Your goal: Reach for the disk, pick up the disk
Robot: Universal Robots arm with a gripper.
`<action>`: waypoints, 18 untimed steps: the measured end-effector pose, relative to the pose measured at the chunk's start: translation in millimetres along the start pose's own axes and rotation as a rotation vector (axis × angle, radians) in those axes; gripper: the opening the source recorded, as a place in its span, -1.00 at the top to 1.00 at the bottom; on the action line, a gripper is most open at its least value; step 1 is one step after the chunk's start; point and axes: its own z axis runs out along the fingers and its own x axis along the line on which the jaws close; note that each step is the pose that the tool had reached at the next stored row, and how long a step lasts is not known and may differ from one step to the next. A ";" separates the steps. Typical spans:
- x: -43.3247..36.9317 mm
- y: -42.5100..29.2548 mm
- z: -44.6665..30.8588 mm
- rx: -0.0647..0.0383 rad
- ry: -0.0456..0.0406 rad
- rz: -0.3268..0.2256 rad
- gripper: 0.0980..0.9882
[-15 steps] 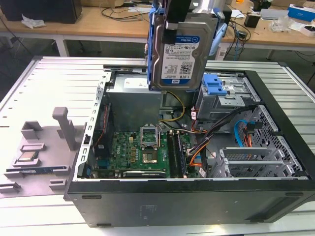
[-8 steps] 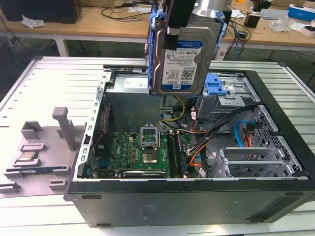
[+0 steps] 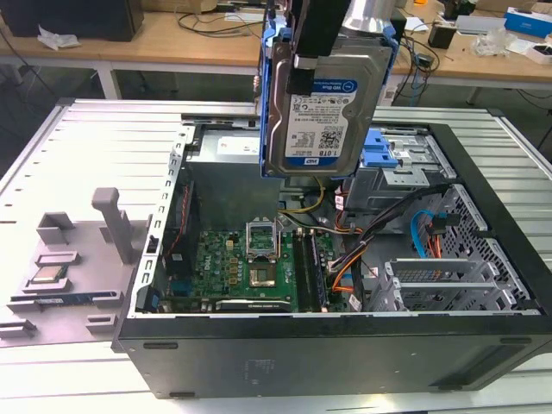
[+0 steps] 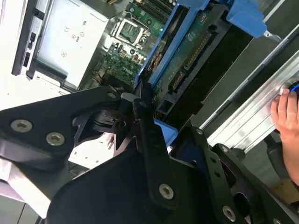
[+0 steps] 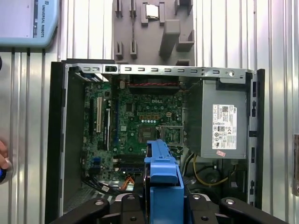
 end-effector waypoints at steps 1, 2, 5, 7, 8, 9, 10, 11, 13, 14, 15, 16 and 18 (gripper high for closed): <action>1.6 0.0 0.1 0.000 -0.0001 0.000 0.40; 4.5 0.0 0.2 0.000 0.0000 0.000 0.40; 10.0 0.0 0.4 0.000 0.0000 0.000 0.40; 14.0 0.0 0.6 0.000 0.0000 0.000 0.40; 15.6 0.0 0.7 0.000 0.0000 0.000 0.40; 17.0 0.0 0.7 0.000 0.0000 0.000 0.40; 19.8 0.0 0.8 0.000 0.0000 0.000 0.40; 21.2 0.0 0.8 0.000 0.0001 0.000 0.40; 25.8 0.1 1.1 0.000 -0.0001 0.000 0.40; 28.0 0.1 1.1 0.000 0.0000 0.000 0.40; 29.6 0.1 1.2 0.000 -0.0001 0.000 0.40; 31.1 0.1 1.2 0.000 0.0000 0.000 0.40; 34.9 0.1 1.3 0.000 0.0000 0.000 0.40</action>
